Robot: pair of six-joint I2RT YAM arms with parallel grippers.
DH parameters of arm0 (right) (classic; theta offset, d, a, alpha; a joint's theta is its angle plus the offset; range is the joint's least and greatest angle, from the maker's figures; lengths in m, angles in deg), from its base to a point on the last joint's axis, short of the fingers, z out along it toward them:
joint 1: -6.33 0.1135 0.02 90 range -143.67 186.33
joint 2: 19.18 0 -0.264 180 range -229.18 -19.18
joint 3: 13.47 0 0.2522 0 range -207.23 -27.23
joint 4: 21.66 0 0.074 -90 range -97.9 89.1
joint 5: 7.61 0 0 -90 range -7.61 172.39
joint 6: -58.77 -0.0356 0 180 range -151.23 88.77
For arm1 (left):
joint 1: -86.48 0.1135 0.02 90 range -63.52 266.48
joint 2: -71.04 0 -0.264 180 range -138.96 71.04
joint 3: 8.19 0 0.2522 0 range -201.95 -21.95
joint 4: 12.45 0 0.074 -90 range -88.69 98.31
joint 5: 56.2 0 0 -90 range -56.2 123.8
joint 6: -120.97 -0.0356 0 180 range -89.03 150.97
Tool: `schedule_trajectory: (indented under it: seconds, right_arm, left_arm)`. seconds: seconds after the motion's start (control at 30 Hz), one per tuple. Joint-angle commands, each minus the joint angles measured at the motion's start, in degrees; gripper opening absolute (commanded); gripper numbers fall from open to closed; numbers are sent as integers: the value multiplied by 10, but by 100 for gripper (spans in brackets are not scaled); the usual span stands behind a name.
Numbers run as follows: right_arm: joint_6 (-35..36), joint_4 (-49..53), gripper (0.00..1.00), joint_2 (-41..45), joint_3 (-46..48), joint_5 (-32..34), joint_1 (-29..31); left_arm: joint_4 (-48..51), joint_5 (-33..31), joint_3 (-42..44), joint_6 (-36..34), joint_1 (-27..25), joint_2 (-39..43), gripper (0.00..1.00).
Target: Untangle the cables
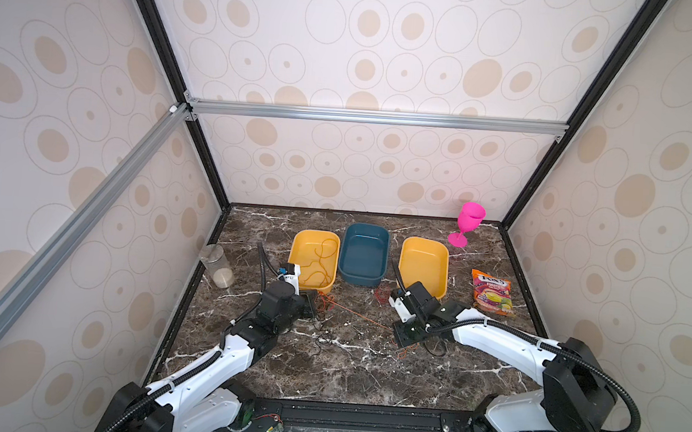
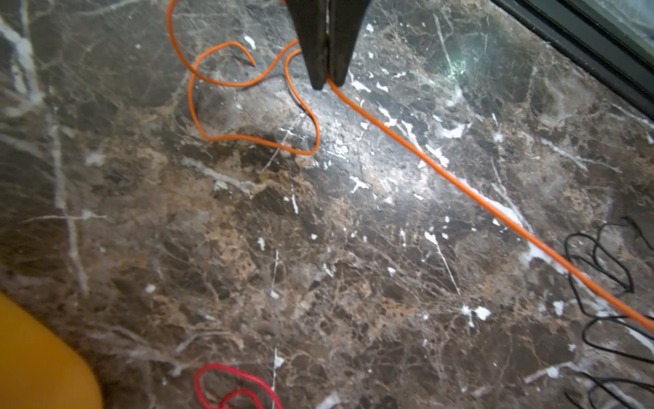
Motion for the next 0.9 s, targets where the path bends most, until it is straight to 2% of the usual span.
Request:
schedule_trajectory:
  seconds: [0.0,0.1,0.27,0.67,0.77,0.87]
  right_arm:
    - [-38,72,0,-4,3,82,-5]
    - [-65,98,0,9,14,121,-26]
    - [-112,100,0,43,36,123,-71]
    - [-136,148,0,21,35,157,-131]
    - [-125,135,0,24,32,123,-151]
    - [-92,109,0,29,30,73,-149]
  left_arm:
    - [10,-31,-7,0,12,17,0]
    - [31,-37,-9,-10,22,28,0]
    - [54,-40,-6,-13,34,39,0]
    - [182,-67,-11,-8,56,112,0]
    - [202,-43,2,-7,56,138,0]
    - [211,12,14,-11,57,139,0]
